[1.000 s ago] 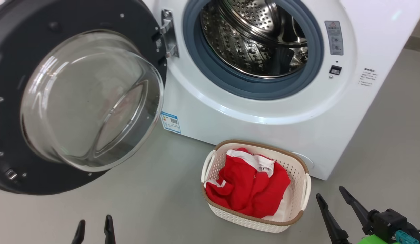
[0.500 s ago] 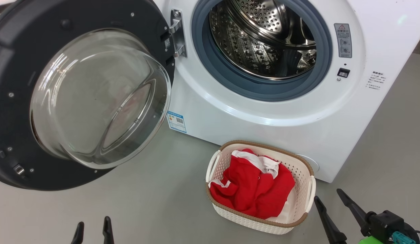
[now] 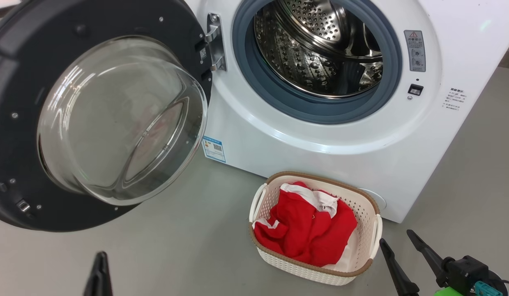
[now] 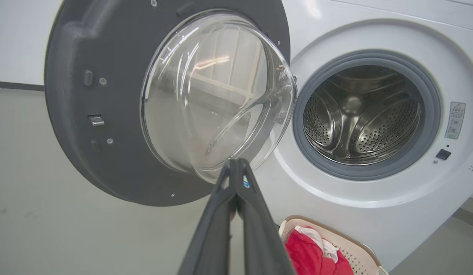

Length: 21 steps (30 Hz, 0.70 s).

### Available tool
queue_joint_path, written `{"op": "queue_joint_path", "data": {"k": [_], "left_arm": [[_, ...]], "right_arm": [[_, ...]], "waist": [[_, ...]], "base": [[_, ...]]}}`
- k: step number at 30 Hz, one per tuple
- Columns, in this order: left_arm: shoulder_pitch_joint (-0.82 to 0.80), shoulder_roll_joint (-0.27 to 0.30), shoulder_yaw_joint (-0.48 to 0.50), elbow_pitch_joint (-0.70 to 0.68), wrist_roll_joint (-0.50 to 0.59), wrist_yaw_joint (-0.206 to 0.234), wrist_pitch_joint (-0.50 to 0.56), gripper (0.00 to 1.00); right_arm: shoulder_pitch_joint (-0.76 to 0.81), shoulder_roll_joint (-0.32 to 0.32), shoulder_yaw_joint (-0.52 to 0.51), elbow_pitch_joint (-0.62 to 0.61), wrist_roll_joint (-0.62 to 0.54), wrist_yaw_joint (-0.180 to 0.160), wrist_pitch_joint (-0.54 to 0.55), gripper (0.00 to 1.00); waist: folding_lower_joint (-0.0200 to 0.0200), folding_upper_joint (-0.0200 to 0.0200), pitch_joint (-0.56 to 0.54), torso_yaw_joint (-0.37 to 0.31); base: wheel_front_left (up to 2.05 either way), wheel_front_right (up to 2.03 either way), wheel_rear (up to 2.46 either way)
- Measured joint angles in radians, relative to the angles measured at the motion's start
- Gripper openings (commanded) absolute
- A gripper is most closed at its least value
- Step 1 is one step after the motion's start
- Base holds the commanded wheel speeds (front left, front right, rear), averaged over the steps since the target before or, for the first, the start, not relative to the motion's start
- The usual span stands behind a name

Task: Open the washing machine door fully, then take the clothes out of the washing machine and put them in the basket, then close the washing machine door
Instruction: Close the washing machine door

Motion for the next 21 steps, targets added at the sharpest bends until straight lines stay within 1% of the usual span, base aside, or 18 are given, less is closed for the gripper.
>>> {"op": "queue_joint_path", "data": {"k": [3,6,8,10,12,14,17,18,20,21], "left_arm": [[-0.022,0.0,0.042,-0.057,-0.012,-0.011,0.0,0.0],[-0.077,-0.001,0.106,-0.108,-0.007,-0.045,0.0,0.0],[-0.123,-0.002,0.162,-0.132,0.019,-0.076,0.0,0.0],[-0.178,0.002,0.219,-0.142,0.035,-0.101,0.0,0.0],[-0.244,0.013,0.278,-0.142,0.027,-0.118,0.0,0.0],[-0.318,0.045,0.326,-0.126,0.013,-0.138,0.0,0.0],[-0.434,0.105,0.38,-0.067,-0.033,-0.149,-0.001,0.0],[-0.472,0.12,0.396,-0.038,-0.057,-0.15,-0.001,0.0],[-0.552,0.146,0.427,0.037,-0.139,-0.157,-0.001,0.0],[-0.582,0.171,0.43,0.071,-0.156,-0.157,-0.001,0.0]], "right_arm": [[0.0,0.0,-0.001,0.0,0.0,0.0,0.0,1.0],[0.0,0.001,-0.002,-0.001,0.0,0.0,0.0,1.0],[0.0,0.0,-0.004,-0.001,0.0,0.0,0.0,1.0],[0.0,-0.001,-0.005,-0.001,0.0,0.0,0.0,1.0],[0.0,-0.002,-0.006,-0.002,0.0,0.0,0.0,1.0],[-0.001,-0.006,-0.009,-0.004,0.0,0.0,0.0,1.0],[-0.007,-0.014,-0.017,-0.005,0.0,0.0,0.0,1.0],[-0.014,-0.018,-0.02,-0.005,0.0,0.0,0.0,1.0],[-0.021,-0.022,-0.024,-0.01,0.0,0.0,0.0,1.0],[-0.021,-0.023,-0.025,-0.011,0.0,0.0,0.0,1.0]], "waist": [[0.0,0.0,0.005,0.002],[0.0,0.0,0.011,0.005],[0.0,0.0,0.016,0.006],[0.0,0.0,0.023,0.008],[0.0,0.0001,0.03,0.01],[0.0,0.0,0.039,0.011],[0.0,0.0,0.054,0.014],[0.0,0.0,0.059,0.015],[0.0,0.0,0.068,0.017],[0.0,0.0,0.072,0.018]], "base": [[0.0,0.0,0.0],[0.0,0.0,0.0],[0.0,0.0,0.0],[0.0,0.0,0.0],[0.0,0.0,0.0],[0.0,0.0,0.0],[0.0,0.0,0.0],[0.0,0.0,0.0],[0.0,0.0,0.0],[0.0,0.0,0.0]]}}
